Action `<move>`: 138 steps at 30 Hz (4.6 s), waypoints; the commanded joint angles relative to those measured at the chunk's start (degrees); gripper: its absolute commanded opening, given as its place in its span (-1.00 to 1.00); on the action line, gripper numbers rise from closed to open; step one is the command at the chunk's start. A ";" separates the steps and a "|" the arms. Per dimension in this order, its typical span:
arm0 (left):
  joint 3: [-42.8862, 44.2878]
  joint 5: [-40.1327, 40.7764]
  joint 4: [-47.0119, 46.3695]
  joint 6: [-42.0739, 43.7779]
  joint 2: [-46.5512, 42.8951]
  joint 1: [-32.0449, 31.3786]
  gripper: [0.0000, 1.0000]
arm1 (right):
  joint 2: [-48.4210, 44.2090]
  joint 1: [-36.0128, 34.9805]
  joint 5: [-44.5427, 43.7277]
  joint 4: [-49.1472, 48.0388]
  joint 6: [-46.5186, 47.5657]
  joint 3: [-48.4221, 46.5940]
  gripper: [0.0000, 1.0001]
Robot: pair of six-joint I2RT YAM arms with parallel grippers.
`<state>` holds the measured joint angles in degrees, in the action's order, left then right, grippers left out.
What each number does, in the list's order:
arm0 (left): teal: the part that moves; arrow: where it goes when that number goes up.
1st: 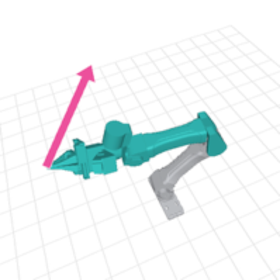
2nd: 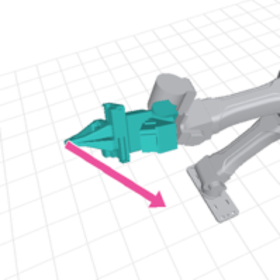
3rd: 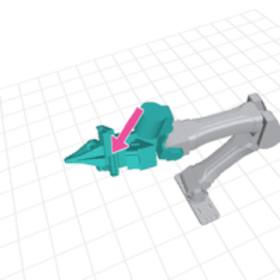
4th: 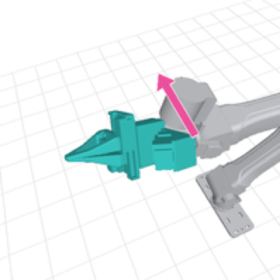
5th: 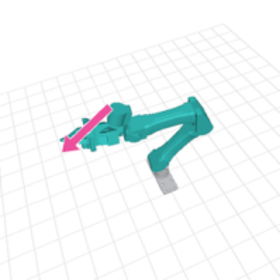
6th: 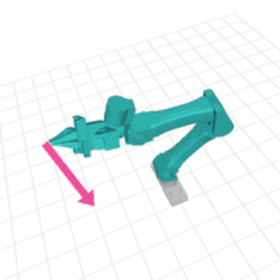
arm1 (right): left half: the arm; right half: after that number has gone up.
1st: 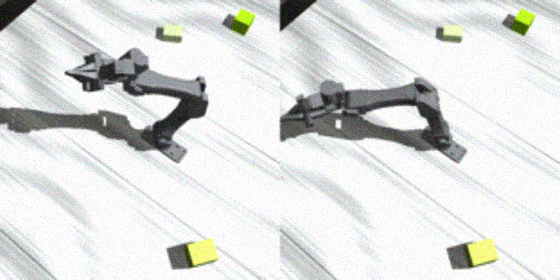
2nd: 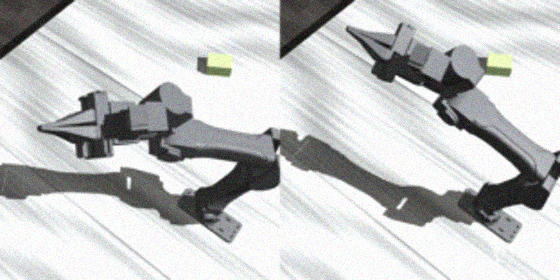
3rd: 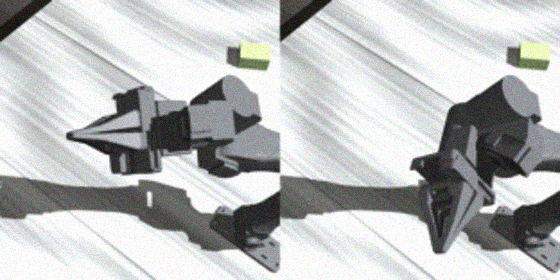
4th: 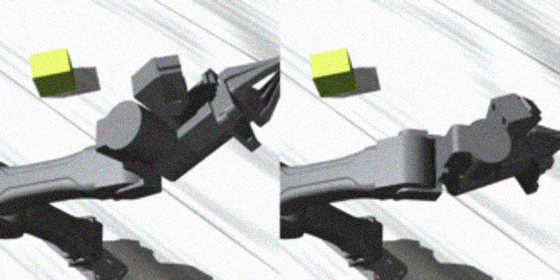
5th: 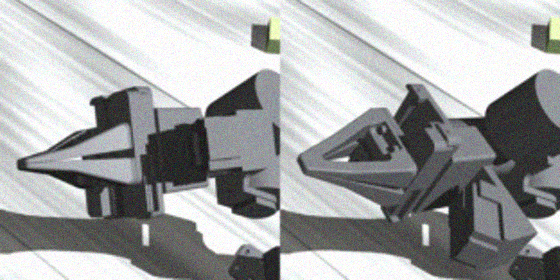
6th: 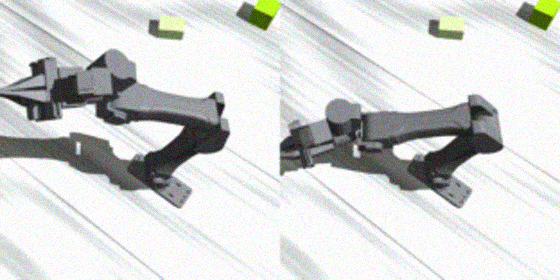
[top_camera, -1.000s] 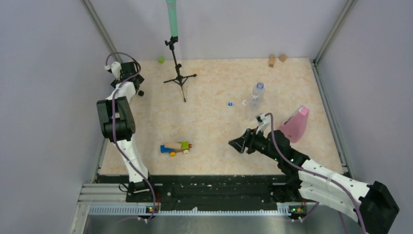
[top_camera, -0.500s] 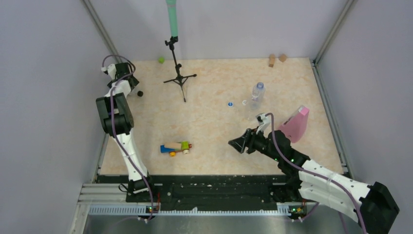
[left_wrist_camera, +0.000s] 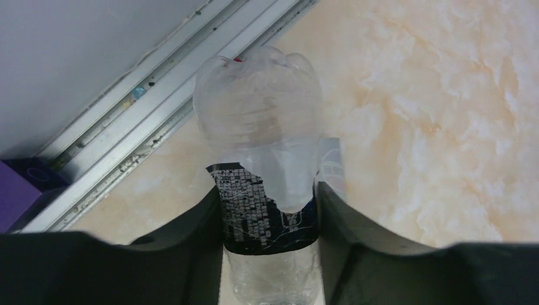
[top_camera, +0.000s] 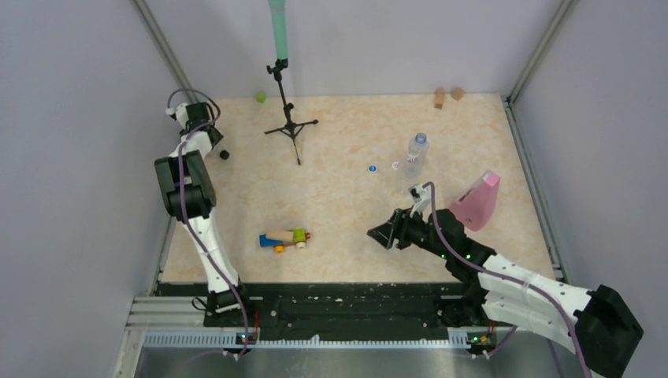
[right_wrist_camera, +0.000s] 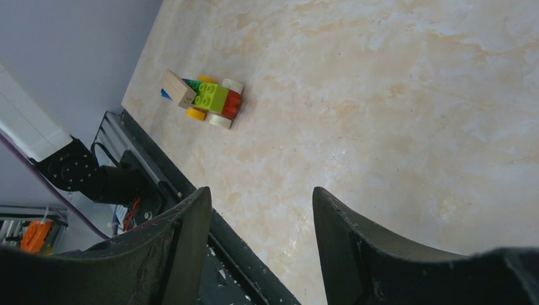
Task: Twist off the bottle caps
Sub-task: Pick up the plastic bottle at the center of the board.
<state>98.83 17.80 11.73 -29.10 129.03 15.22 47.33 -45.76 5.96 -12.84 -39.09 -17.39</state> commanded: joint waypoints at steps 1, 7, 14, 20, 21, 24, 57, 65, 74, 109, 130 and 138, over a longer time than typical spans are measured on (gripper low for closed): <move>-7.07 -6.38 -5.25 -5.32 -5.83 0.20 -0.27 | -0.52 -0.74 1.12 -1.35 -0.06 -4.04 0.18; -17.49 -13.16 -9.21 -15.65 -16.46 -1.58 -0.31 | -3.32 -0.74 0.91 -0.61 -2.65 -3.49 0.17; -40.32 -15.56 -23.67 -26.29 -34.91 -6.46 -0.33 | -7.02 -0.91 -1.56 6.17 -3.18 -4.51 0.17; -55.11 -11.77 -30.66 -28.13 -52.17 -14.61 -0.33 | -9.32 -1.32 -3.02 9.23 -3.22 -5.40 0.16; -56.58 -11.32 -30.54 -27.59 -55.57 -17.19 -0.33 | -9.68 -1.42 -3.16 8.67 -3.23 -5.58 0.16; -60.84 -9.03 -30.13 -28.13 -62.72 -22.89 -0.33 | -9.88 -1.57 -4.01 5.03 -3.90 -5.85 0.16; -93.56 -14.64 -61.40 -37.02 -82.68 -50.16 -0.29 | 20.33 -25.09 -26.60 -34.83 -1.81 -6.26 0.19; -93.65 -15.86 -63.41 -36.81 -82.04 -50.12 -0.30 | 26.38 -25.08 -24.80 -39.69 -4.39 -8.06 0.17; -92.17 -17.26 -61.96 -34.21 -81.75 -50.20 -0.28 | 26.21 -25.08 -24.91 -40.93 -5.94 -7.40 0.15; -93.37 -21.40 -67.25 -34.02 -82.19 -50.54 -0.28 | 30.50 -20.16 -12.64 -36.94 -11.70 -11.41 -0.09; -94.01 -20.70 -61.23 -28.10 -85.70 -50.55 0.44 | 27.03 -19.55 -12.01 -26.46 -7.28 -12.38 -0.94; -90.96 -17.45 -41.16 -12.09 -95.85 -50.54 0.73 | 19.99 -19.56 -15.08 -4.46 2.07 -15.42 -0.97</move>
<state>5.30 -1.85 -39.57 -51.18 37.15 -35.05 71.66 -65.49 -6.72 -28.71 -43.46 -29.15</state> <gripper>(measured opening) 0.854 0.325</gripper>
